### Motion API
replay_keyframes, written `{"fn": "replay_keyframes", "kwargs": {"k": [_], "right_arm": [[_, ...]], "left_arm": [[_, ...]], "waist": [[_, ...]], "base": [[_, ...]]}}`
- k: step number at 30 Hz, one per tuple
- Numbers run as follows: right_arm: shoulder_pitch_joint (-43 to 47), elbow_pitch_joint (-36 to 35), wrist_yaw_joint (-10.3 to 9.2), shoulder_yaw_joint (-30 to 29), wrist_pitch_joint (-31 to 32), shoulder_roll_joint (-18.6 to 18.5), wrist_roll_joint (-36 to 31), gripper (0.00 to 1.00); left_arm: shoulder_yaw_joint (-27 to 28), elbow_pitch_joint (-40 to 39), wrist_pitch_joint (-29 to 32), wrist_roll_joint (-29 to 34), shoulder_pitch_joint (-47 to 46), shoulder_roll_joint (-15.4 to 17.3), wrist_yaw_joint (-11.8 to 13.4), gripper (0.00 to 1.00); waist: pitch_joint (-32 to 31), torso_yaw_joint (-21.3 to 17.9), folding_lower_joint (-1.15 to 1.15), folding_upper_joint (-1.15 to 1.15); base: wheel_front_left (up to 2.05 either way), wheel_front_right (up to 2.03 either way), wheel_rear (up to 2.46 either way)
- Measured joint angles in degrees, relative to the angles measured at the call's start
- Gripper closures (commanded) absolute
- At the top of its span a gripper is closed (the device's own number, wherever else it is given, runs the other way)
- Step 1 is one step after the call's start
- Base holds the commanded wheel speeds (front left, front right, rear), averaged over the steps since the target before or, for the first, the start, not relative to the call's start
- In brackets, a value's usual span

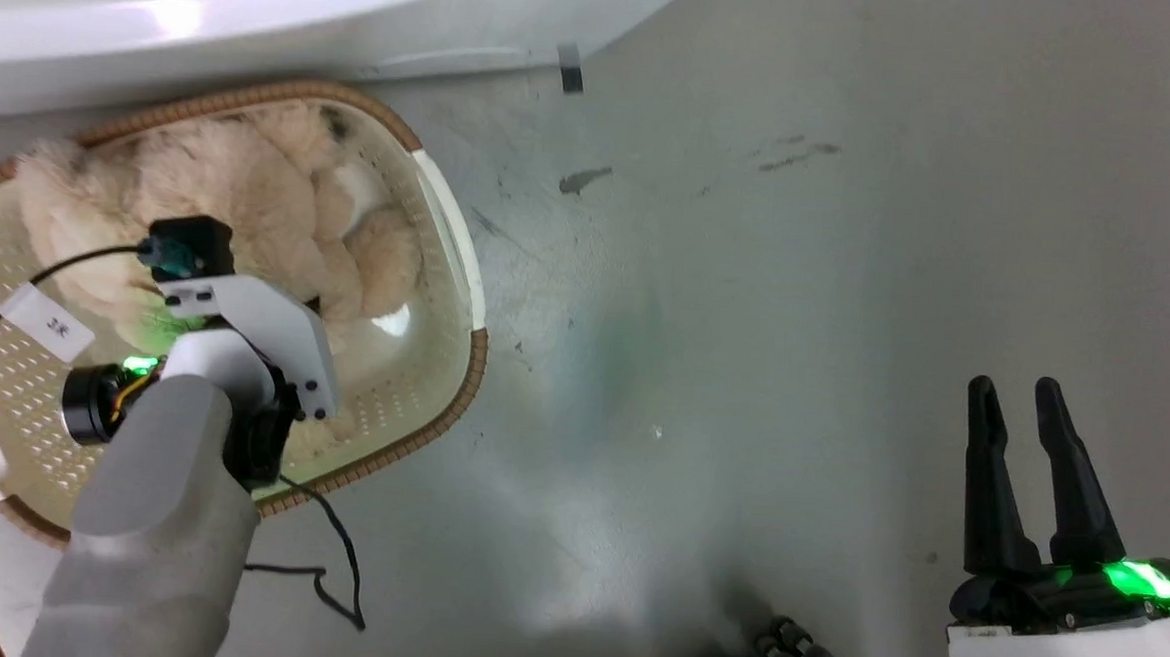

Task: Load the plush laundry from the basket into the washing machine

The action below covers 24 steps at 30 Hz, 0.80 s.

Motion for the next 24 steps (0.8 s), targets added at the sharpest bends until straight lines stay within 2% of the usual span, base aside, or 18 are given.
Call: {"fn": "replay_keyframes", "kwargs": {"k": [13, 14, 15, 16, 24], "right_arm": [[0.79, -2.77, 0.00, 0.58, -1.53, 0.00, 2.46, 0.00], [0.79, -2.88, 0.00, 0.63, -1.57, 0.00, 2.65, 0.00], [0.79, -2.96, 0.00, 0.70, -1.60, 0.00, 2.82, 0.00], [0.79, -2.99, 0.00, 0.83, -1.78, 0.00, 3.08, 0.00], [-1.15, -1.41, 0.00, 2.50, -2.02, 0.00, 3.12, 0.00]], "left_arm": [[-0.86, 5.55, -1.49, -3.43, -7.13, 2.07, 0.99, 0.00], [-0.87, 5.97, -1.80, -3.75, -7.67, 2.14, 1.09, 0.36], [-0.85, 6.38, -2.08, -4.15, -8.23, 2.20, 1.08, 0.98], [-0.88, 6.77, -2.19, -4.53, -8.68, 2.30, 1.01, 1.00], [-0.18, 7.49, -3.97, -7.12, -8.57, 2.18, -0.81, 1.00]], "waist": [[6.83, -0.81, 0.00, 0.00], [7.33, -0.91, 0.00, 0.00], [7.81, -1.01, 0.00, 0.00], [8.27, -1.13, 0.00, 0.00], [7.53, -1.42, 0.00, 0.00]], "base": [[0.03, 0.03, 0.03], [0.00, 0.00, 0.00], [0.00, 0.00, 0.00], [0.00, 0.00, 0.00], [0.00, 0.00, 0.00]]}}
